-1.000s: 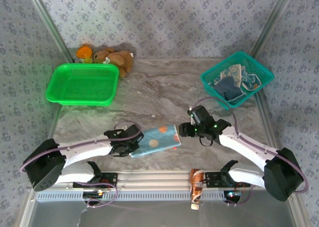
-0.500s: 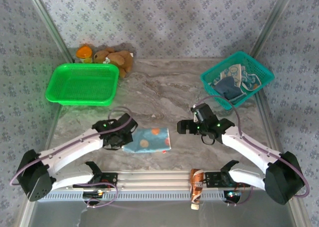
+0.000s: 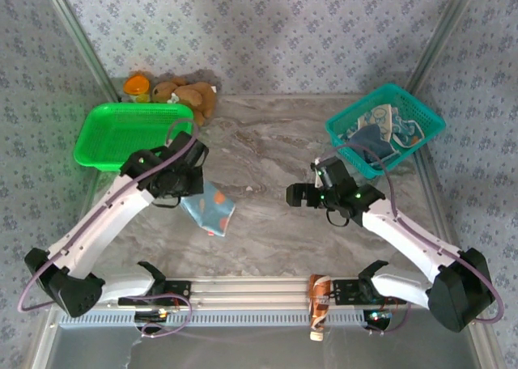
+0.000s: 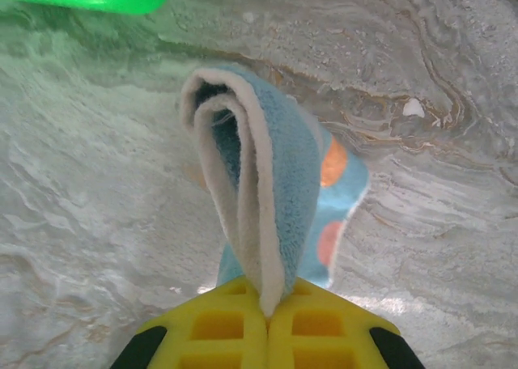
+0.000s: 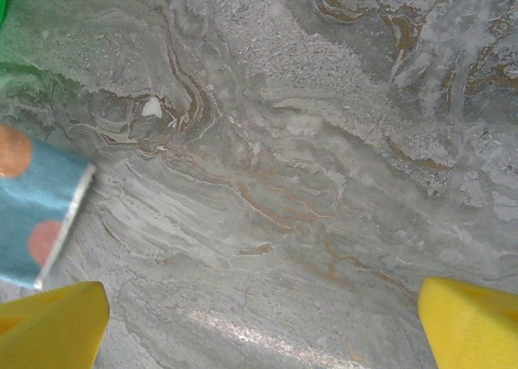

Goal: Fold and stack the towels

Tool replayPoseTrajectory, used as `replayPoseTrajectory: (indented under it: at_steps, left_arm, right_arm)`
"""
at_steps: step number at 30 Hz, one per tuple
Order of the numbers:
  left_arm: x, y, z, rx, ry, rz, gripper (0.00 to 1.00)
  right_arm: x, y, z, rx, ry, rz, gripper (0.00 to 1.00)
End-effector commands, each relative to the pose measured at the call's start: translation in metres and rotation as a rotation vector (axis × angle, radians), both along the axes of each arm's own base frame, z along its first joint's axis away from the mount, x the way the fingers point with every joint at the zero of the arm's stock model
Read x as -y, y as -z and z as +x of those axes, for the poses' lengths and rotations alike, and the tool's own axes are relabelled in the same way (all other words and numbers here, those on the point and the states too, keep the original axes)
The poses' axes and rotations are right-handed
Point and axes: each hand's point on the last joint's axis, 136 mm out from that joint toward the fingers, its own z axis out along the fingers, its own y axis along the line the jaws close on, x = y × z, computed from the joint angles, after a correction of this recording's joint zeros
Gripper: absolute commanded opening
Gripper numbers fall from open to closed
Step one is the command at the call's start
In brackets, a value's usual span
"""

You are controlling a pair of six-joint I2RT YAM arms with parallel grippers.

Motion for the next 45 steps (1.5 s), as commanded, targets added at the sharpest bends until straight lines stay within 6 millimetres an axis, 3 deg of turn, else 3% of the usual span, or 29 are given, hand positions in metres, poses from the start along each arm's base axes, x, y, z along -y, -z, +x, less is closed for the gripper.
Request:
replayPoseTrajectory:
  at_steps: [1, 20, 29, 36, 45]
  left_arm:
    - [-0.015, -0.019, -0.001, -0.024, 0.083, 0.095, 0.00]
    - [-0.063, -0.130, 0.091, 0.253, 0.096, 0.227, 0.00]
    - [-0.092, -0.157, 0.138, 0.312, 0.038, 0.260, 0.00]
    - [-0.117, -0.161, 0.169, 0.333, -0.047, 0.262, 0.00]
    - [-0.121, -0.111, 0.211, 0.216, -0.079, 0.277, 0.00]
  right_arm:
    - [0.002, -0.008, 0.004, -0.002, -0.003, -0.021, 1.00]
    - [-0.005, -0.022, 0.026, -0.030, -0.036, -0.090, 1.00]
    - [-0.008, -0.013, 0.031, -0.060, -0.028, -0.102, 1.00]
    - [-0.007, -0.004, 0.033, -0.083, -0.022, -0.116, 1.00]
    - [-0.003, -0.002, 0.034, -0.103, -0.016, -0.136, 1.00]
